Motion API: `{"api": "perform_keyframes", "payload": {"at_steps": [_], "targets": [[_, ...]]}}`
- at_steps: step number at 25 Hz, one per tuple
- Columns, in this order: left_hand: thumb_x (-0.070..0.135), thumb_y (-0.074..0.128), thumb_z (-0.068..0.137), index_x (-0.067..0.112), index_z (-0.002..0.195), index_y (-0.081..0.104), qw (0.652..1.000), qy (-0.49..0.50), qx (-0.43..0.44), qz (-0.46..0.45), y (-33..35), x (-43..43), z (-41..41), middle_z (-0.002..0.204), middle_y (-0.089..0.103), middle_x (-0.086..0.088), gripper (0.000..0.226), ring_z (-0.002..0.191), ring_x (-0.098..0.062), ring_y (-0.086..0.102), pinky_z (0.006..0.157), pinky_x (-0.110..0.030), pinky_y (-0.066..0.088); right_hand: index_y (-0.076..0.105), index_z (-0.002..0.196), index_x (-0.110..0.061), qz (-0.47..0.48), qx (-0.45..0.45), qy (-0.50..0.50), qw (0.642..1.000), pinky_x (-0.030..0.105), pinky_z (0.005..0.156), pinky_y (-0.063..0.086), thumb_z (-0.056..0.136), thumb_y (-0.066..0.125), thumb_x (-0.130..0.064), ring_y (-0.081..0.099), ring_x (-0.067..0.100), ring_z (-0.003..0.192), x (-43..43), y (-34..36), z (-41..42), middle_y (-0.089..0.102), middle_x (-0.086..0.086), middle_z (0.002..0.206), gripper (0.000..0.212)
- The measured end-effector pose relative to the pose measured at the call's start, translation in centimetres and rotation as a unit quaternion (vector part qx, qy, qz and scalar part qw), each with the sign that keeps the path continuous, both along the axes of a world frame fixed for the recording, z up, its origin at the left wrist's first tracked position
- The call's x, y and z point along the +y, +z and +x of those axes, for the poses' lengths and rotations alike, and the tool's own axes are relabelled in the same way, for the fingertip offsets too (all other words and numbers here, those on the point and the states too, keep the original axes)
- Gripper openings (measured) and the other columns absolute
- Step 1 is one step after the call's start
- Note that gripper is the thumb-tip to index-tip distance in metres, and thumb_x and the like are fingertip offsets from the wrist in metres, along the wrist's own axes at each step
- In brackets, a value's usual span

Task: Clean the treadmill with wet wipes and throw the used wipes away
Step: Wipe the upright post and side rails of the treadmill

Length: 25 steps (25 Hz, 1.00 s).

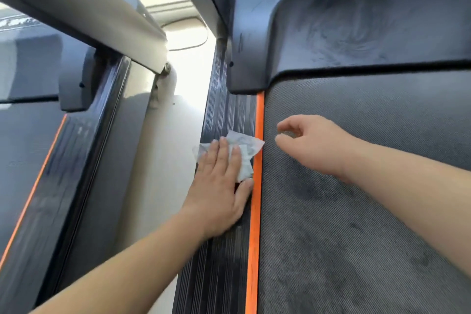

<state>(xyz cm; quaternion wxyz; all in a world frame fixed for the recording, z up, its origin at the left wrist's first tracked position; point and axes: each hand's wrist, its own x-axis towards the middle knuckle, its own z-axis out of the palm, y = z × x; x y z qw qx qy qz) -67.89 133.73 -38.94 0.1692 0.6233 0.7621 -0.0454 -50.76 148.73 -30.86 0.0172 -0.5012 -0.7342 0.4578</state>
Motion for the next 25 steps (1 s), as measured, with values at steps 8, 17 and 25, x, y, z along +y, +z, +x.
{"api": "perform_keyframes", "payload": {"at_steps": [8, 17, 25], "targets": [[0.083, 0.008, 0.087, 0.016, 0.161, -0.016, 0.998, 0.059, 0.02, -0.002, -1.0, 10.6, -1.7, 0.166, -0.027, -0.014, 0.103, 0.152, -0.025, -0.031, 0.124, -0.045, -0.015, 0.023, 0.161, -0.031, 0.005, -0.167, 0.188, 0.968, 0.035, 0.126, 0.017, 0.101, 0.048, -0.04, 0.014, 0.01, 0.156, 2.4, -4.7, 0.1, 0.011, -0.01, 0.17, 0.065], [0.086, 0.011, 0.085, 0.02, 0.162, -0.01, 0.997, 0.078, 0.021, 0.023, -1.0, 12.7, -1.9, 0.167, -0.024, -0.016, 0.103, 0.153, -0.026, -0.027, 0.125, -0.046, -0.012, 0.002, 0.163, -0.028, -0.034, -0.247, 0.272, 0.929, 0.05, 0.125, 0.018, 0.097, 0.042, -0.022, -0.005, 0.01, 0.157, 3.3, -5.3, -0.2, -0.013, -0.013, 0.169, 0.078], [0.079, 0.01, 0.089, 0.029, 0.159, -0.022, 0.995, 0.102, -0.003, 0.0, 0.0, 5.0, 1.6, 0.162, -0.037, -0.01, 0.091, 0.146, -0.022, -0.041, 0.123, -0.045, -0.018, 0.029, 0.155, -0.023, 0.024, -0.276, 0.28, 0.919, 0.05, 0.114, 0.038, 0.097, 0.043, -0.038, 0.027, 0.02, 0.151, 2.2, -3.2, -0.7, 0.017, -0.005, 0.166, 0.062]]}}
